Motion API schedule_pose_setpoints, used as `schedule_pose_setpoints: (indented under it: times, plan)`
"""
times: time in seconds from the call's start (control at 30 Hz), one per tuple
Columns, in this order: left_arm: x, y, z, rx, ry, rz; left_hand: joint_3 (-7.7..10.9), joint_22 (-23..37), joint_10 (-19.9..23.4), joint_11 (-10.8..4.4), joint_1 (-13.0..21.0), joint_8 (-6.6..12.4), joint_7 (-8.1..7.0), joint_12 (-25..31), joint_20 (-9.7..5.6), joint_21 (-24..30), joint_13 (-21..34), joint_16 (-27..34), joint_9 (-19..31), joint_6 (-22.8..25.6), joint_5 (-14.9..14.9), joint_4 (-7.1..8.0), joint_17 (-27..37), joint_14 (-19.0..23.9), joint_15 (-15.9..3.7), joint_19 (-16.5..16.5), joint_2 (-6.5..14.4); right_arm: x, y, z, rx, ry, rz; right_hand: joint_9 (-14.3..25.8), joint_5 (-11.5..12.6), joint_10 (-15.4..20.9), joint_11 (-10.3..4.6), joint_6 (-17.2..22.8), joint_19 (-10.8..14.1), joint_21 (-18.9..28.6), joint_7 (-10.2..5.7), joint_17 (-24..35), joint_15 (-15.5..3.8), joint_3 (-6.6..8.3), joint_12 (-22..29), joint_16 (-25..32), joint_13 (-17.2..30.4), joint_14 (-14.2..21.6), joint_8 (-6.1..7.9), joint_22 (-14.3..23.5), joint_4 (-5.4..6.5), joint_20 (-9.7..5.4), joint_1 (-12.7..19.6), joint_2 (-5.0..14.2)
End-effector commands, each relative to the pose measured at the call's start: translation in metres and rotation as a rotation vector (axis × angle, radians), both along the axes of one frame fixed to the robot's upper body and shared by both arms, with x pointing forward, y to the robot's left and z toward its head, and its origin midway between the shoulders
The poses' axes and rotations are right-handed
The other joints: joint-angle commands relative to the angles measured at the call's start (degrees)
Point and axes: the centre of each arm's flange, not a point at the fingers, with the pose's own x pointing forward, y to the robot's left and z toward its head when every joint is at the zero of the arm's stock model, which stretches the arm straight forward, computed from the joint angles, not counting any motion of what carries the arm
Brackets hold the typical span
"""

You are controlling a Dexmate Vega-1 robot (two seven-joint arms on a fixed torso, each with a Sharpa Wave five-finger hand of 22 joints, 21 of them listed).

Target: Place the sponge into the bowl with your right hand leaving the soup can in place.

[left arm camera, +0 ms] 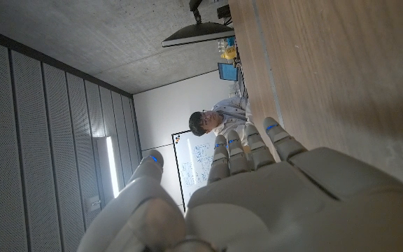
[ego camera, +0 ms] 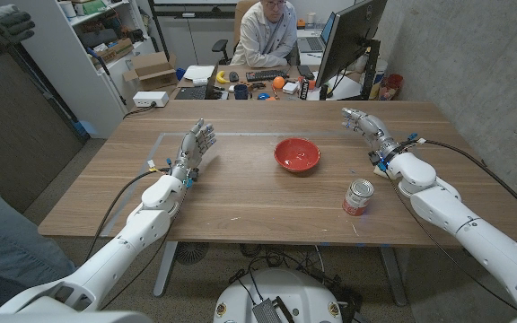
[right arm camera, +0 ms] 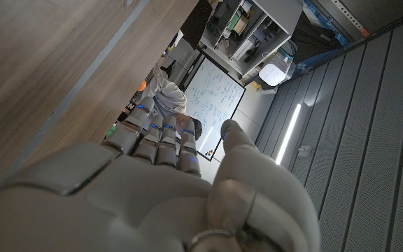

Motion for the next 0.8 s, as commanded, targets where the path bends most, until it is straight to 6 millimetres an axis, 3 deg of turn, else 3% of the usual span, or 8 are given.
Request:
schedule_pose_setpoints:
  times: [0.03, 0.2, 0.27, 0.47, 0.57, 0.63, 0.8]
  plan:
    - [0.002, -0.002, -0.008, 0.002, 0.009, -0.011, 0.08, 0.21, 0.18, -0.37, 0.17, 0.35, -0.07, 0.24, 0.77, -0.2, 0.22, 0.18, 0.16, 0.37, 0.39, -0.31, 0.34, 0.01, -0.1, -0.17, 0.39, -0.024, -0.014, 0.001, -0.142, -0.048, -0.127, 0.17, 0.34, 0.77, -0.03, 0.54, 0.28, -0.13, -0.33, -0.15, 0.11, 0.07, 0.36, 0.51, 0.18, 0.78, 0.53, 0.24, -0.79, 0.6, 1.07, -0.2]
    - [0.001, -0.002, -0.008, 0.003, 0.007, -0.012, 0.04, 0.23, 0.09, -0.58, 0.11, 0.41, -0.22, 0.2, 1.83, -0.28, 0.22, 0.26, 0.17, 0.58, 0.39, -0.35, 0.35, 0.18, -0.09, -0.45, 0.45, -0.033, -0.018, 0.003, -0.191, -0.064, -0.146, 0.19, 0.37, 0.31, -0.07, 0.16, -0.08, -0.46, -1.42, -0.71, 0.82, 0.15, 0.01, -0.14, 0.2, -0.06, 0.24, 0.21, -1.87, 2.75, 2.57, -1.09]
    - [0.001, -0.002, -0.008, 0.001, 0.007, -0.017, 0.04, 0.24, 0.1, -0.57, 0.09, 0.42, -0.23, 0.2, 1.84, -0.28, 0.22, 0.26, 0.17, 0.61, 0.39, -0.36, 0.35, 0.16, -0.11, -0.47, 0.46, -0.034, -0.019, 0.003, -0.199, -0.07, -0.162, 0.21, 0.12, 0.04, -0.01, -0.02, -0.38, -0.66, -1.81, -1.15, 1.08, -0.03, -0.17, -0.59, 0.22, -0.61, 0.13, 0.19, -2.44, 4.35, 3.4, -2.21]
    - [-0.001, 0.001, -0.012, 0.001, 0.01, -0.008, 0.01, 0.26, 0.14, -0.43, 0.04, 0.52, -0.16, 0.21, 1.97, -0.25, 0.22, 0.32, 0.18, 0.94, 0.39, -0.39, 0.36, 0.31, 0.06, -0.51, 0.53, -0.04, -0.019, 0.001, -0.303, -0.101, -0.217, 0.25, -0.44, -0.37, -0.34, -0.09, -1.3, -1.02, -2.76, -1.75, 0.96, -0.16, -0.39, -1.2, 0.26, -1.52, 0.1, 0.17, -2.79, 6.71, 4.61, -3.47]
    - [-0.002, 0.001, -0.012, -0.001, 0.01, -0.009, 0.0, 0.26, 0.17, -0.3, 0.02, 0.56, -0.11, 0.22, 1.85, -0.23, 0.21, 0.36, 0.18, 1.09, 0.39, -0.4, 0.36, 0.42, 0.15, -0.49, 0.55, -0.041, -0.021, -0.001, -0.324, -0.098, -0.219, 0.31, -0.87, -0.75, -1.45, 0.07, -2.14, -1.19, -3.23, -2.31, 1.53, -0.38, -0.52, -1.76, 0.33, -2.83, 0.14, 0.18, -2.65, 9.87, 5.51, -4.45]
    - [-0.004, 0.002, -0.013, -0.002, 0.008, -0.005, -0.01, 0.27, 0.2, -0.3, 0.0, 0.58, -0.08, 0.23, 1.98, -0.23, 0.21, 0.36, 0.18, 1.15, 0.39, -0.41, 0.36, 0.41, 0.17, -0.51, 0.56, -0.044, -0.022, 0.0, -0.342, -0.101, -0.247, 0.35, -1.03, -1.32, -4.18, 0.39, -2.84, -1.25, -4.27, -2.7, 2.48, -0.55, -0.7, -2.02, 0.43, -4.1, 0.24, 0.2, -2.33, 11.86, 6.08, -4.91]
    - [-0.005, 0.005, -0.014, -0.008, 0.011, 0.002, -0.04, 0.28, 0.21, -0.33, -0.05, 0.63, -0.03, 0.23, 2.31, -0.25, 0.21, 0.4, 0.19, 1.36, 0.39, -0.44, 0.37, 0.53, 0.37, -0.62, 0.58, -0.052, -0.027, 0.003, -0.398, -0.102, -0.296, 0.36, -1.07, -1.67, -4.82, 0.91, -3.64, -1.38, -4.98, -2.94, 2.91, -0.8, -0.8, -2.24, 0.48, -5.15, 0.4, 0.25, -2.29, 12.57, 6.32, -5.57]
